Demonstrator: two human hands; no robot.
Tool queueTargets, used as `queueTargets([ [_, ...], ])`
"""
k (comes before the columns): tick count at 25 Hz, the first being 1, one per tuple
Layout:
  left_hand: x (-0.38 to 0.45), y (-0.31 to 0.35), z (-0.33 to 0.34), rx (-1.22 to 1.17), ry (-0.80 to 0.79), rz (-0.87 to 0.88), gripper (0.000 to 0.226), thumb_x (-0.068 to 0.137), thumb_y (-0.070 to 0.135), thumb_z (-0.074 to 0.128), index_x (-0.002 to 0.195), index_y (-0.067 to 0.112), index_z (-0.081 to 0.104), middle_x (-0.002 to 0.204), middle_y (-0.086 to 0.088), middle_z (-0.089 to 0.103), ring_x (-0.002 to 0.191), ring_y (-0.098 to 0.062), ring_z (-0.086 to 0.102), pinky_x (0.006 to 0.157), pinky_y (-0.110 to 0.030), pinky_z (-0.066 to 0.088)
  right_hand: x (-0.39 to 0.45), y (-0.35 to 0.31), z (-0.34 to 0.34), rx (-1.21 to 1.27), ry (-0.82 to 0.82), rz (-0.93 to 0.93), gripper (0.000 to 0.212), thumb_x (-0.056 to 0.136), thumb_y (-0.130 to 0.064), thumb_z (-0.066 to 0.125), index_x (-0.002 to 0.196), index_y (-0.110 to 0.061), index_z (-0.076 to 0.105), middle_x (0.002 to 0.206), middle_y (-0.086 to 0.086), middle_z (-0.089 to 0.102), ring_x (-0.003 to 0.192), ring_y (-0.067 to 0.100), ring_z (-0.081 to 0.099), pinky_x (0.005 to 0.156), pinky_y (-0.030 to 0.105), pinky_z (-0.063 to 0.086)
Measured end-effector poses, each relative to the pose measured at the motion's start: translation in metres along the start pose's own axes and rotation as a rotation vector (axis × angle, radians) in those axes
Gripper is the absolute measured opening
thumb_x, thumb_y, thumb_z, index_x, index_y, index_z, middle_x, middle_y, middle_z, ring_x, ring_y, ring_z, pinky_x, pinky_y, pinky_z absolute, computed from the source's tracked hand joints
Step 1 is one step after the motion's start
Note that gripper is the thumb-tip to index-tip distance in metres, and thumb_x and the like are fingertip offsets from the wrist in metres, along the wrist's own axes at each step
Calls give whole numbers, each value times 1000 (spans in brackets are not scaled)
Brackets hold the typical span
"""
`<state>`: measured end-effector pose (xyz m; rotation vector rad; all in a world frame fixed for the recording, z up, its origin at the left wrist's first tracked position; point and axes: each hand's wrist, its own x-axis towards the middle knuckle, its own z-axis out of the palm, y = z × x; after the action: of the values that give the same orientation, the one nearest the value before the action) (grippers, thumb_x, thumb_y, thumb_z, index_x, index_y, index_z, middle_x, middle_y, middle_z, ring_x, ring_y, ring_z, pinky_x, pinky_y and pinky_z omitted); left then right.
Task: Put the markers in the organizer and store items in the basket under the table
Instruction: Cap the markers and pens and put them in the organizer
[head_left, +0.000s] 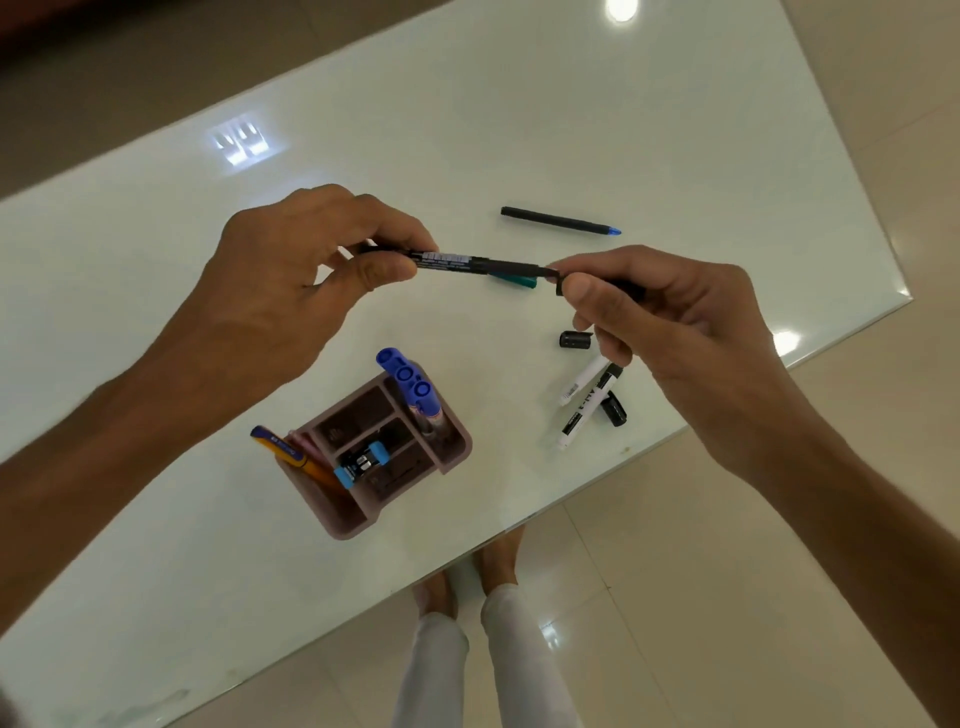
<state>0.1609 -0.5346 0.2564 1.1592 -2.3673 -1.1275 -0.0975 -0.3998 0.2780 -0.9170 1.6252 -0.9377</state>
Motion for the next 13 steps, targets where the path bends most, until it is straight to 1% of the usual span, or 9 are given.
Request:
queueTargets([
  [3,-3,4,1,4,10,31,19,103,23,66,120,22,75,107,4,72,99,-10,64,90,-8,46,0,-4,10,64,24,-4,15,100,-17,72,111,-11,81,77,2,71,64,13,59,63,21,49],
  [6,-4,4,0,24,36,48,19,104,23,65,120,21,75,107,1,73,98,-13,64,90,-12,47,-3,-3,11,121,128,15,12,99,-18,74,106,-12,82,76,3,70,64,14,58,63,22,49],
  [8,-4,3,-2,33,44,42,19,104,24,65,120,20,75,107,2,72,97,-13,63,90,-11,46,-5,-4,9,131,155,17,13,98,-18,75,106,-11,83,76,4,70,64,14,58,64,22,49],
  [11,-7,8,1,9,15,42,20,103,24,66,120,20,76,105,3,72,98,-10,62,91,-7,43,-7,-6,11,76,88,17,12,98,-18,75,107,-12,82,78,4,72,65,14,60,64,22,51],
  [13,-8,15,10,3,-23,78,21,103,26,66,120,20,76,106,3,72,99,-10,61,90,-8,44,-8,-8,19,27,18,21,9,100,-20,73,102,-14,80,73,0,68,64,16,57,61,30,49],
])
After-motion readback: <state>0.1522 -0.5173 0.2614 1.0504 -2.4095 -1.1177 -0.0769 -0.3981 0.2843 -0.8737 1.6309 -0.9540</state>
